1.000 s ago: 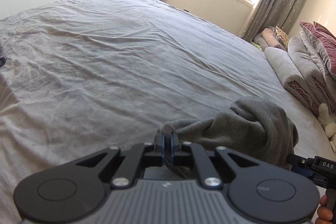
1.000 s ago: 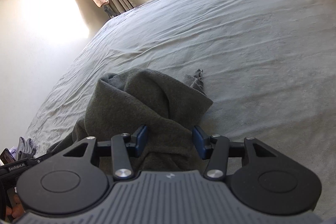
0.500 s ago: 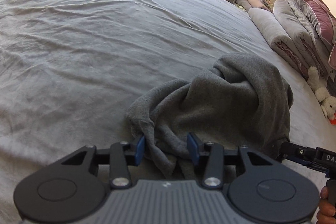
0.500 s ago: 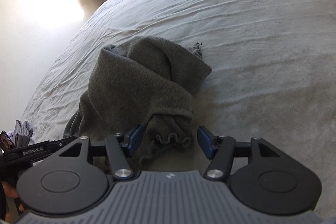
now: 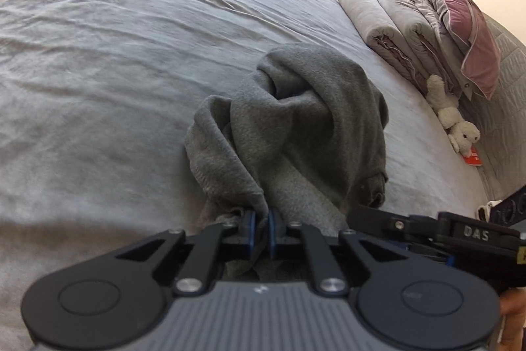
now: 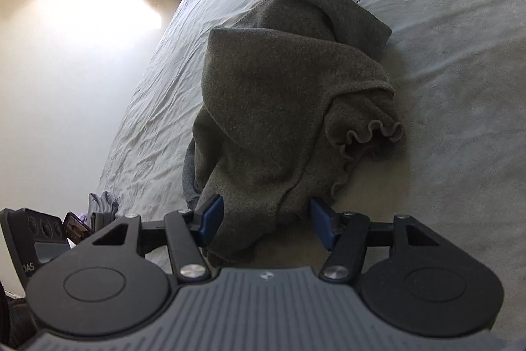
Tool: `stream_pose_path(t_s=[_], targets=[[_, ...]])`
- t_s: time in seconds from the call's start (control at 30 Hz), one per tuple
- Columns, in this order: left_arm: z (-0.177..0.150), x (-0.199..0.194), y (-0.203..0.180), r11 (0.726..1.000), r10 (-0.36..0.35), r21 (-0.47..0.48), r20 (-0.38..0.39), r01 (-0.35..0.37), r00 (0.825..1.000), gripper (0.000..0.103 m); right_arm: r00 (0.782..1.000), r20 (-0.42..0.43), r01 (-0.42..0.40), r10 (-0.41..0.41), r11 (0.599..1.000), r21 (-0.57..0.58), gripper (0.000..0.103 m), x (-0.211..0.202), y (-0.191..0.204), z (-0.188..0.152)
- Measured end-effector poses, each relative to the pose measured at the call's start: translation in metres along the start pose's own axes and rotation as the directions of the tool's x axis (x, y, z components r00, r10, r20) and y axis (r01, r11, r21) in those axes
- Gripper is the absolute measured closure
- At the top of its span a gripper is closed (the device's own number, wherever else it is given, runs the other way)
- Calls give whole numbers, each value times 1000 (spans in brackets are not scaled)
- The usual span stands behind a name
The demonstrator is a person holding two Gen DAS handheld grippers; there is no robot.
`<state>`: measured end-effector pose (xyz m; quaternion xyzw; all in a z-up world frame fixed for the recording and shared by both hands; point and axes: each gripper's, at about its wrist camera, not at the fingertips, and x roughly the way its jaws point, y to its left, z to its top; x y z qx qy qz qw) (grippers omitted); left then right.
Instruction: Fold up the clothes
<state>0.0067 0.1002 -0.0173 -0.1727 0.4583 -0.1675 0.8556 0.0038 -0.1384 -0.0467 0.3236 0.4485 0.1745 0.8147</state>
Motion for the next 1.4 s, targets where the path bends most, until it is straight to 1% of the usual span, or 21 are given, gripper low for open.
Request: stream_pose_path(t_s=[0.03, 0.07, 0.1, 0.13, 0.17, 0.2, 0.23, 0.27, 0.5, 0.53, 0.6, 0.67, 0.73, 0.8, 0.87, 1.07, 1.2, 1.3, 1.33, 1.37, 1.4], targets=[[-1, 0, -2, 1000, 10, 12, 6, -10, 1000, 95, 1000, 0, 10, -10, 1000, -11, 55, 3, 1, 0], [-1, -1, -3, 1000, 17, 17, 11, -17, 1000, 95, 1000, 1, 25, -25, 999, -26, 81, 5, 3, -1], [0, -1, -4, 1000, 22, 21, 16, -23, 1000, 94, 999, 2, 41, -40, 998, -43, 88, 7, 5, -1], [1, -1, -3, 1000, 18, 19, 18, -18, 1000, 93, 998, 3, 56, -56, 997, -59, 89, 9, 7, -2], [3, -2, -3, 1000, 11, 16, 21, -11, 1000, 87, 998, 8, 68, -68, 995, -78, 89, 9, 9, -2], [4, -3, -3, 1000, 3, 16, 27, -3, 1000, 81, 997, 14, 79, -78, 992, -97, 90, 8, 11, -3], [6, -5, -2, 1000, -5, 17, 35, 5, 999, 70, 996, 21, 90, -88, 989, -116, 90, 6, 13, -3], [7, -6, -2, 1000, -12, 17, 43, 11, 999, 65, 995, 31, 98, -95, 987, -125, 91, 2, 13, -3], [15, -11, -7, 999, -43, 8, 76, 43, 996, 54, 985, 109, 151, -133, 974, -168, 92, -31, 6, 2], [16, -11, -9, 999, -46, 9, 80, 46, 996, 50, 983, 120, 158, -139, 972, -174, 92, -36, 6, 2], [19, -9, -13, 998, -56, 11, 82, 55, 995, 43, 977, 148, 178, -154, 971, -163, 92, -46, -1, 6], [22, -7, -18, 998, -58, 11, 81, 58, 995, 34, 968, 180, 199, -172, 970, -140, 92, -59, -11, 10], [24, -3, -23, 998, -58, 15, 82, 57, 995, 30, 960, 207, 217, -191, 969, -115, 92, -70, -20, 15], [27, 3, -28, 998, -58, 14, 81, 57, 995, 29, 952, 227, 230, -206, 969, -86, 92, -82, -30, 20], [30, 10, -34, 999, -53, 11, 82, 53, 995, 25, 944, 249, 240, -218, 969, -63, 92, -92, -36, 25], [39, 34, -43, 999, -27, -23, 96, 29, 995, 24, 920, 305, 258, -247, 966, 7, 92, -124, -62, 35], [41, 51, -45, 998, -27, -44, 138, 33, 990, 24, 912, 312, 267, -265, 963, 38, 92, -135, -76, 37], [41, 63, -47, 998, -42, -49, 157, 50, 987, 25, 913, 303, 273, -273, 961, 45, 92, -137, -83, 38], [40, 68, -47, 997, -49, -56, 155, 59, 987, 29, 914, 299, 275, -276, 960, 47, 92, -138, -86, 38], [39, 72, -46, 995, -65, -68, 146, 76, 987, 39, 914, 293, 279, -280, 959, 47, 92, -137, -88, 39], [39, 76, -46, 992, -84, -82, 136, 96, 987, 48, 914, 289, 285, -285, 958, 45, 92, -136, -89, 39]])
